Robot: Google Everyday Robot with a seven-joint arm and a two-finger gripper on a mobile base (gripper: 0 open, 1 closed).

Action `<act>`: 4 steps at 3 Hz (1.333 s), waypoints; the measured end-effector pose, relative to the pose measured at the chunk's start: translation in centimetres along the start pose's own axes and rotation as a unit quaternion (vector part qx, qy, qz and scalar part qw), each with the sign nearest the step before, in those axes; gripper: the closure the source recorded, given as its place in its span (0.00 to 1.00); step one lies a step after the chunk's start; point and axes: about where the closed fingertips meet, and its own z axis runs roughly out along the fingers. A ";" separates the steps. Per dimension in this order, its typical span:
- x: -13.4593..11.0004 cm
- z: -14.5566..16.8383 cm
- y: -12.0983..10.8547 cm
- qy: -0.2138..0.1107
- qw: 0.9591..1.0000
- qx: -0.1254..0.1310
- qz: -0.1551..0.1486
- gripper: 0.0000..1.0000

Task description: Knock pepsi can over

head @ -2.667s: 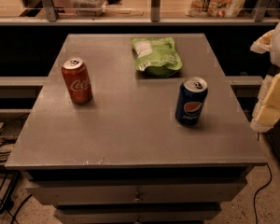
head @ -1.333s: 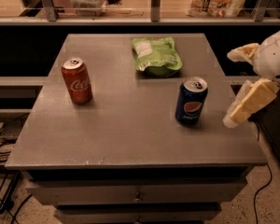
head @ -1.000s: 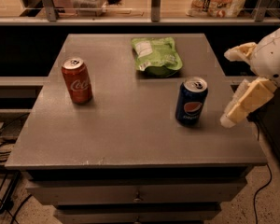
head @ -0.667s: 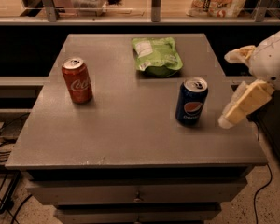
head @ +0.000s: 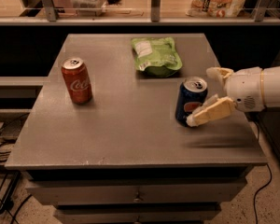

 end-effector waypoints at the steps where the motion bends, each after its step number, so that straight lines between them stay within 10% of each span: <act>1: -0.4 0.4 0.1 -0.004 1.000 -0.003 0.000 0.04; 4: -2.7 3.2 1.3 0.024 0.999 -0.037 -0.021 0.00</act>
Offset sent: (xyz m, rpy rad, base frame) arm 0.0078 0.0698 0.0149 -0.1170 0.0468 0.1367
